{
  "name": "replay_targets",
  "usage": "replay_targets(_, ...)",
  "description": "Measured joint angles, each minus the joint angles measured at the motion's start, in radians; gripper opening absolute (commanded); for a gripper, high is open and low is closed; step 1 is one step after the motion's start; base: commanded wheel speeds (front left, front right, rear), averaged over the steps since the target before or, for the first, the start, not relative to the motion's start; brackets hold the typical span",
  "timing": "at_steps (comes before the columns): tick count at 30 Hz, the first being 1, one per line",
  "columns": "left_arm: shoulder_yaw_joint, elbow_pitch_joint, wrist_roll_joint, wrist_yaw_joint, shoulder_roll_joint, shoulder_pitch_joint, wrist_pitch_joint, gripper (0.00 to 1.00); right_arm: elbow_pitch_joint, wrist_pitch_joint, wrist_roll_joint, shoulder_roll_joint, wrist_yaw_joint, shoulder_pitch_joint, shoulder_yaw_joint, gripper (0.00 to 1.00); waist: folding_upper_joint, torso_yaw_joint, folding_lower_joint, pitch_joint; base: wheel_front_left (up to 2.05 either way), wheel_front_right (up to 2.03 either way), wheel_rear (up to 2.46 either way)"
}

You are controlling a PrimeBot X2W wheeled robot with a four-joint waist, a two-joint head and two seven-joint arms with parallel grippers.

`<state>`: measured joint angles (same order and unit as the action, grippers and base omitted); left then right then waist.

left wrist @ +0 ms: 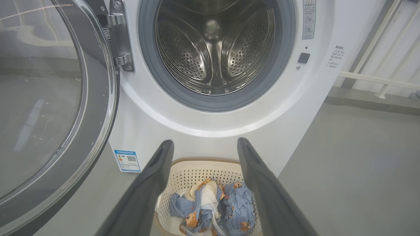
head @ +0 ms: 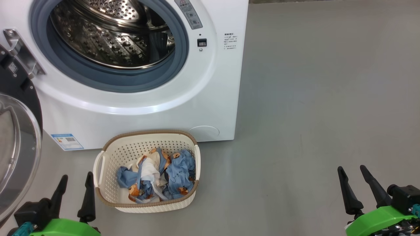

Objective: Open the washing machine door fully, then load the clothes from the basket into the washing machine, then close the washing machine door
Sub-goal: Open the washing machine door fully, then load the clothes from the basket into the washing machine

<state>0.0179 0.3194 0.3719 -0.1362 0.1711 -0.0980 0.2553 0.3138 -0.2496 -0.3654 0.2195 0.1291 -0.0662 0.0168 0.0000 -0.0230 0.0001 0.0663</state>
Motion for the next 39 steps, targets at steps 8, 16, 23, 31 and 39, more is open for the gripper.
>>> replay_targets(8, -0.001, -0.015, -0.006, 0.000, 0.000, 0.000, 0.000, 1.00, 0.000, 0.000, 0.000, -0.002, 0.000, 0.000, 0.003, 1.00, 0.0000, 0.001, 0.0000, 0.004, 0.00, 0.00, 0.00)
replay_targets(16, -0.004, -0.026, -0.006, 0.000, -0.005, 0.000, 0.000, 1.00, 0.000, 0.000, 0.000, -0.002, 0.000, 0.000, 0.005, 1.00, 0.0000, 0.005, 0.0000, 0.008, 0.00, 0.00, 0.00)
replay_targets(23, 0.000, -0.025, -0.006, 0.000, -0.005, 0.000, 0.000, 1.00, -0.001, 0.000, 0.000, -0.004, 0.000, 0.000, 0.005, 1.00, 0.0000, 0.009, 0.0000, 0.008, 0.00, 0.00, 0.00)
replay_targets(31, 0.018, -0.010, -0.005, 0.000, -0.001, 0.000, 0.000, 1.00, 0.000, 0.000, 0.000, -0.005, 0.000, 0.000, -0.001, 1.00, 0.0000, 0.013, 0.0000, 0.003, 0.07, -0.07, 0.00)
replay_targets(39, 0.032, -0.010, 0.004, 0.000, 0.007, 0.000, 0.000, 1.00, 0.000, 0.000, 0.000, -0.005, 0.000, 0.000, -0.002, 1.00, 0.0000, 0.014, 0.0000, 0.003, 0.61, -0.61, 0.00)
